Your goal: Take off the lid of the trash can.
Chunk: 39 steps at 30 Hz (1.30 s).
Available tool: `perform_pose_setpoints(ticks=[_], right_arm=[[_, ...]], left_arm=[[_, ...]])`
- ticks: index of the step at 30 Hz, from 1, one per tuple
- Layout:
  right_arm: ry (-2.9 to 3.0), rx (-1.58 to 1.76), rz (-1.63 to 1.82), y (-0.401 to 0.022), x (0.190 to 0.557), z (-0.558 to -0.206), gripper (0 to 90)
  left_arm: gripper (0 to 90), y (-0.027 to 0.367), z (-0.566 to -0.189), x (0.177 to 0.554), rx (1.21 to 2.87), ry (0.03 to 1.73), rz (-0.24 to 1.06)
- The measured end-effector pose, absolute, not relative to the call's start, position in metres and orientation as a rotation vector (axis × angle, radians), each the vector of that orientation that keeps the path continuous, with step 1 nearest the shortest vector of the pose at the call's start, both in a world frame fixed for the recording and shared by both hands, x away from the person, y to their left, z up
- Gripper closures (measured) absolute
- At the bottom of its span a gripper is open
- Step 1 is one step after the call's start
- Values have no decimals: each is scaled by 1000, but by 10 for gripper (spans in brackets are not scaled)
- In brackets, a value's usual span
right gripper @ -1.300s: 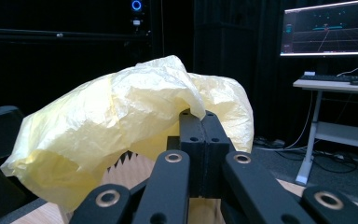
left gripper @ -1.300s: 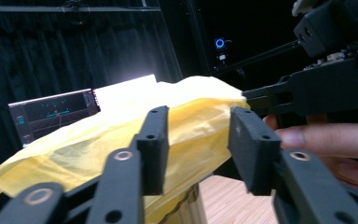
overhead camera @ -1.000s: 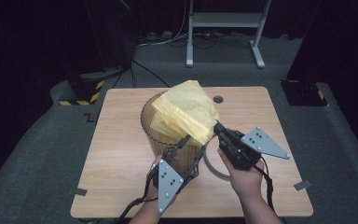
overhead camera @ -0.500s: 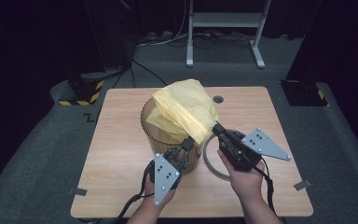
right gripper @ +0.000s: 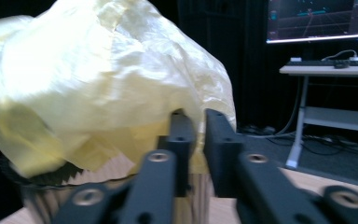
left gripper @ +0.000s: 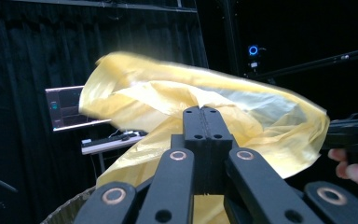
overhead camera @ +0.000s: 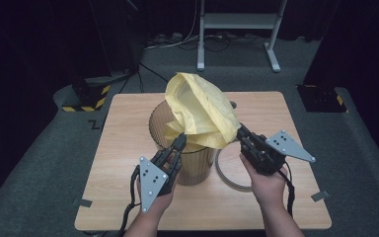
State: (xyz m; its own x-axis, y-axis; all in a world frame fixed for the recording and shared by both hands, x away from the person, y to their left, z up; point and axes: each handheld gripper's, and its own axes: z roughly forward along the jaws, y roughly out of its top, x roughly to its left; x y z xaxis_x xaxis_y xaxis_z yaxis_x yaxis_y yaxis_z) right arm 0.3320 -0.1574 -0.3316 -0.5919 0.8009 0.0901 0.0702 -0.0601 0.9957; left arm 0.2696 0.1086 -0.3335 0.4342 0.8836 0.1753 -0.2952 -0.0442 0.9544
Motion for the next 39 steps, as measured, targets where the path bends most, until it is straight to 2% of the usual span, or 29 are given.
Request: perform_pose_setpoints(ticks=[3,8,10,15,19,20,22,24,30,34,36,39], right_arm=[[1624,892,1712,-156,317,-326,680],[1594,835,1761,-152,297,-318,602],[1592,811,1787,-144,290,-312,533],[1593,754,1848,-127,280,-303,458],[1578,745,1778,-110,281,-300,451],[1578,748,1756,-107,284,-301,467],[1612,761,1701,-101,294,-305,589],[1613,751,1676,-106,305,-311,868],[1509,846,1732,-141,315,-300,880],[1478,881,1724,-158,323,-290,878],[1480,905,1708,-162,330,-288,879],[1525,942,1646,-162,345,-297,878]], left_arm=[[900,106,-334,275,1279,615,1057],[900,101,-335,280,1296,619,1077],[900,100,-335,281,1299,620,1080],[900,96,-337,282,1309,620,1081],[900,95,-337,281,1298,615,1074],[900,96,-337,279,1290,613,1074],[900,101,-334,276,1277,609,1087],[900,111,-331,271,1254,614,1103],[900,151,-309,258,1138,655,1167],[900,172,-299,259,1122,696,1237],[900,185,-304,269,1128,759,1257],[900,199,-323,286,1158,860,1221]])
